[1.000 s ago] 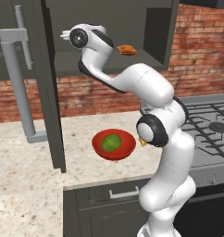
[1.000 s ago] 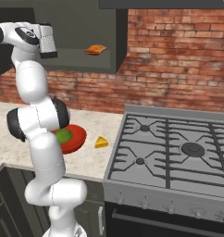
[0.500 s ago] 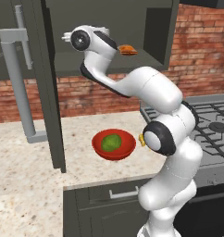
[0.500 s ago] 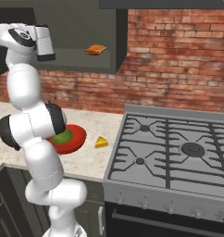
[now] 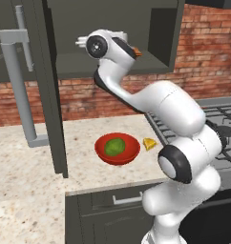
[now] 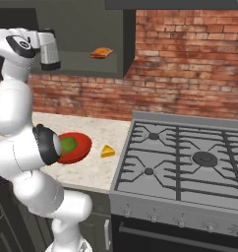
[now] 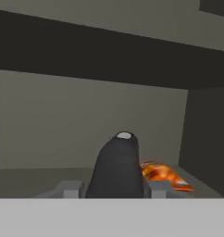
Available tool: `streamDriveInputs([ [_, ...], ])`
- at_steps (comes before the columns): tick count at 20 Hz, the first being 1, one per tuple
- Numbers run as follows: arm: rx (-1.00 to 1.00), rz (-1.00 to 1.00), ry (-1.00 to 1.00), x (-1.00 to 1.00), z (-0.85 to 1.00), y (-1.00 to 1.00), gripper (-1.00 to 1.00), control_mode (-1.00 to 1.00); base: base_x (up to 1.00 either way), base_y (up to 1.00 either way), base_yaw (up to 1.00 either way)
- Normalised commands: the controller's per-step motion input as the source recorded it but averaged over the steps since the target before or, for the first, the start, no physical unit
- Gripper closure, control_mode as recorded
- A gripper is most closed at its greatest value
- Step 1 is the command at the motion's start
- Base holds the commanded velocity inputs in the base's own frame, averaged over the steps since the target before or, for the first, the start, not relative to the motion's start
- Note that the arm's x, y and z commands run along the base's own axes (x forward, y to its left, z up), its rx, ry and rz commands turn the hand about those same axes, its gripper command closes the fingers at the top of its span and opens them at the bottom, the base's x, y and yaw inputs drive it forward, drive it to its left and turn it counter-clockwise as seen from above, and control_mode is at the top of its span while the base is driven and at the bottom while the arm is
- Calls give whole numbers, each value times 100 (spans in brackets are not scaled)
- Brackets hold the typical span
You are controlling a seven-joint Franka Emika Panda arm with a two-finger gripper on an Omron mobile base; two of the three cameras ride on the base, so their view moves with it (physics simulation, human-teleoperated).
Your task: Pick the cheese from the fridge and the cheese grater from the cabinet and place them next to the salad bowl.
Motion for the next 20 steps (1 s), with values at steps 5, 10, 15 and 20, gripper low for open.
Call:
streamDriveInputs([
  [5, 1, 0, 0, -98, -17, -42, 100, -100, 0, 0, 0],
  [10, 0, 1, 0, -95, -15, -1, 100, -100, 0, 0, 0],
  [15, 0, 8, 1, -96, -11, 25, 100, -100, 0, 0, 0],
  [20, 0, 6, 13, -89, -27, 42, 100, -100, 0, 0, 0],
])
